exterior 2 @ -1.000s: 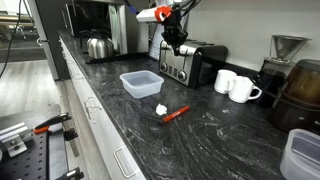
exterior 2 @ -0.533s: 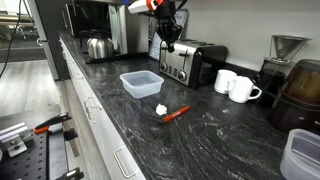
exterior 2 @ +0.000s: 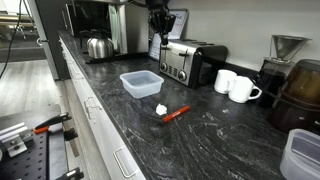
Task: Turn on the right toaster
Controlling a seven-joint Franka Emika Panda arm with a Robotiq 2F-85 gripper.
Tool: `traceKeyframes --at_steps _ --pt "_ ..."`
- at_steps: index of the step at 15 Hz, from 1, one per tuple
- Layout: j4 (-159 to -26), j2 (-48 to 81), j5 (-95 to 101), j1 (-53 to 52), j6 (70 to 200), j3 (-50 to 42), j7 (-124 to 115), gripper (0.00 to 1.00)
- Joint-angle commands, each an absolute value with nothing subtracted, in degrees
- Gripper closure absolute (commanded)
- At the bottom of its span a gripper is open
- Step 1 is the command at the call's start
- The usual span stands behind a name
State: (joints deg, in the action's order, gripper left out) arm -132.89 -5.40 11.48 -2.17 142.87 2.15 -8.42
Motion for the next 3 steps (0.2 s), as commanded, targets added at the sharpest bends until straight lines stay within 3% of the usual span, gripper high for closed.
traceKeyframes --at_steps 1,3 --pt "-135.9 -10.7 10.2 -2.4 139.9 2.9 -6.5 1.00" --pt "-136.3 -12.3 9.8 -2.6 138.8 3.2 -6.6 1.00"
